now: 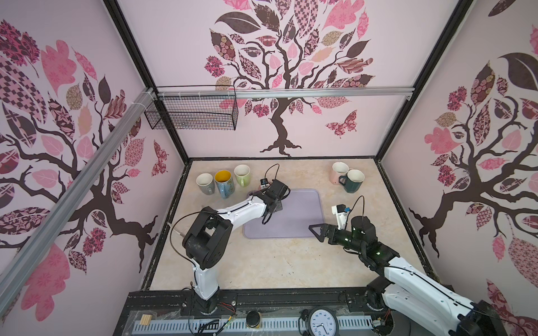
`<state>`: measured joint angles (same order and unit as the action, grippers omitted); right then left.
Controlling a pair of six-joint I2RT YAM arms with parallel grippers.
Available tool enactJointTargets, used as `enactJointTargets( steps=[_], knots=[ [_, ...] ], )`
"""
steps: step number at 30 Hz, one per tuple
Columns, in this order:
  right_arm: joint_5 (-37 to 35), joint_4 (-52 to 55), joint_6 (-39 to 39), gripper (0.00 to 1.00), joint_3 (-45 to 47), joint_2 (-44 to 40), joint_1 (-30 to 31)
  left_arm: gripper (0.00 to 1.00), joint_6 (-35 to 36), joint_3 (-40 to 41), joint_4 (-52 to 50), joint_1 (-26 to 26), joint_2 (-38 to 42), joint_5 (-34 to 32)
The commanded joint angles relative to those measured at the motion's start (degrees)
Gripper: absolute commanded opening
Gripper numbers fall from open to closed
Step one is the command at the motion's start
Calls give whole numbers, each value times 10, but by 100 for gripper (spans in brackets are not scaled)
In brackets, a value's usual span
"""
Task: Turn the mug right side up
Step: Pick up the mug from the tray.
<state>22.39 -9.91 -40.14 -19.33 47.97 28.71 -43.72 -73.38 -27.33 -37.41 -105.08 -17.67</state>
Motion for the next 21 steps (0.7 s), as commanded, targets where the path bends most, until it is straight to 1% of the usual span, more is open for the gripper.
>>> enactJointTargets(
  steps=[1, 7, 13, 17, 21],
  knots=[
    [10, -39, -14, 99, -4, 10, 2, 0, 12, 3, 79, 5, 37, 16],
    [10, -59, -24, 100, -4, 30, 2, 0, 30, 13, 104, 5, 53, 48],
    [14, -93, -36, 100, 4, 46, 2, 0, 33, 47, 166, 5, 91, 89],
    [28, -108, -38, 99, -2, 58, 2, 0, 21, 53, 187, 5, 112, 132],
    [45, -131, -39, 100, -12, 75, 2, 0, -5, 69, 216, 5, 138, 177]
  ],
)
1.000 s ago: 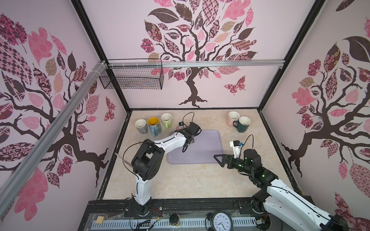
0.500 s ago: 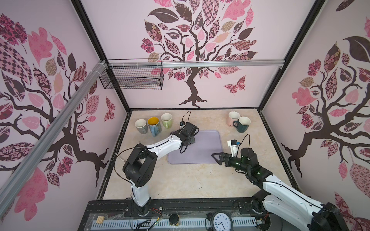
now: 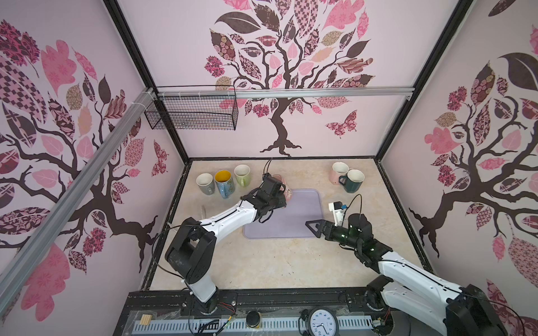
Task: Turn the mug right side up
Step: Pick up the mug from the tray.
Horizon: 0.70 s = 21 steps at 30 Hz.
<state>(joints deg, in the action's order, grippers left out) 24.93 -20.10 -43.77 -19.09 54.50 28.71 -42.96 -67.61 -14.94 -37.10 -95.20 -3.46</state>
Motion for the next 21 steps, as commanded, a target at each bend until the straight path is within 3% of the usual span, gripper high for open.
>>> enactJointTargets(
  steps=[1, 10, 21],
  knots=[
    [22, -36, -5, 99, -16, 12, 2, 0, -19, 14, 97, 2, 46, 46],
    [50, -98, -9, 99, -24, 34, 2, 0, -44, 36, 121, 1, 104, 125],
    [42, -106, -16, 99, -38, 53, 2, 0, -58, 68, 138, 2, 144, 145]
  ],
)
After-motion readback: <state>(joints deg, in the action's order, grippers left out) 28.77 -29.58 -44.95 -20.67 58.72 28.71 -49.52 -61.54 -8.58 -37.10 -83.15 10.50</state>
